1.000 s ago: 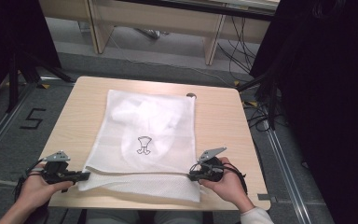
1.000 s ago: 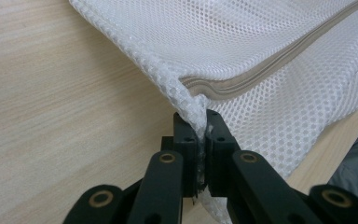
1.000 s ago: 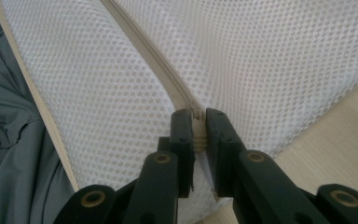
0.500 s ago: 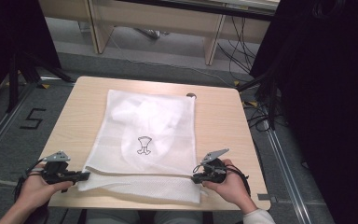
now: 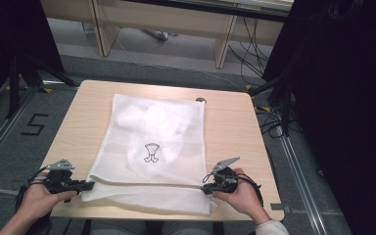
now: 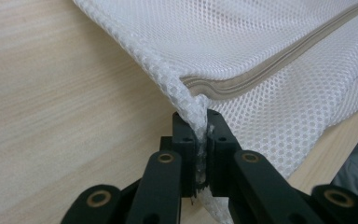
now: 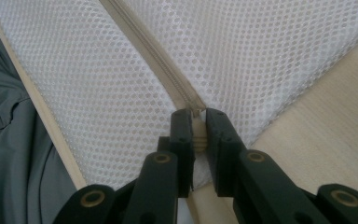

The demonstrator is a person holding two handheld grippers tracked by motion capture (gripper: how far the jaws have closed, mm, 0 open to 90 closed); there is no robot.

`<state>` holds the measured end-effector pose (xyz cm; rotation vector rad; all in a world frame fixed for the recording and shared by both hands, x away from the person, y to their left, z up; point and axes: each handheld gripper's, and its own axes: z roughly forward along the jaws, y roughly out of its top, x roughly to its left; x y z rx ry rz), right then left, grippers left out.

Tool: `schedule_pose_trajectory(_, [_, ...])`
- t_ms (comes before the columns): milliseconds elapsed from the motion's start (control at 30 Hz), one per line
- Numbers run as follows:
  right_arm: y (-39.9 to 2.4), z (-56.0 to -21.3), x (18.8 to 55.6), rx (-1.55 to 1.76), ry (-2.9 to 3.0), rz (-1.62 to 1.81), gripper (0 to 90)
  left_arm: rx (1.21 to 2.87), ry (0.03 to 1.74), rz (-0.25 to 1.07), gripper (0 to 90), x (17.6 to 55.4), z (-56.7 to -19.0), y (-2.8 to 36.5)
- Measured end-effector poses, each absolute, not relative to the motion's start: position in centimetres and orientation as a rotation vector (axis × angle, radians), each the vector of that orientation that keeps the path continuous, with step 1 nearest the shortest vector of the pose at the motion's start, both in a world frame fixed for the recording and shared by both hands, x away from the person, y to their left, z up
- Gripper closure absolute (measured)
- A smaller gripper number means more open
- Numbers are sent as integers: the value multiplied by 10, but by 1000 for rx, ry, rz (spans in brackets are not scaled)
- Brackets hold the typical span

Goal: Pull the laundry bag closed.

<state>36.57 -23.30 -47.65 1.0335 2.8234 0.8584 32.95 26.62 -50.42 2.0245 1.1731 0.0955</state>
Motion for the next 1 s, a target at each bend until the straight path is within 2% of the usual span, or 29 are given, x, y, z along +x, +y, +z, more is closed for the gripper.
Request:
schedule_pose_trajectory(33, [-232, -476, 365, 1050, 2831, 852, 823, 2086, 1158, 82, 824, 330, -503, 269])
schedule_pose_trajectory(133, [-232, -476, 364, 1035, 2837, 876, 810, 2118, 1152, 104, 801, 330, -504, 269])
schedule_pose_trajectory(267, [-236, -477, 364, 1074, 2798, 951, 746, 2135, 1156, 109, 740, 331, -505, 269])
schedule_pose_trajectory(533, [-244, -474, 364, 1189, 2665, 1088, 695, 2119, 1133, 242, 516, 331, -500, 270])
schedule_pose_trajectory(700, [-254, -471, 369, 1298, 2564, 1070, 695, 2017, 1139, 305, 404, 333, -496, 273])
schedule_pose_trajectory(800, [-260, -471, 372, 1345, 2531, 1073, 660, 1958, 1160, 320, 373, 333, -497, 270])
schedule_pose_trajectory(833, [-260, -474, 373, 1354, 2495, 1098, 657, 2002, 1138, 317, 371, 333, -496, 272])
schedule_pose_trajectory(933, [-261, -475, 374, 1369, 2503, 1078, 651, 1956, 1149, 331, 362, 333, -496, 269])
schedule_pose_trajectory(967, [-260, -477, 374, 1371, 2486, 1118, 647, 1993, 1128, 345, 360, 333, -494, 272])
schedule_pose_trajectory(1000, [-261, -475, 375, 1361, 2506, 1080, 642, 1937, 1150, 342, 360, 333, -495, 270])
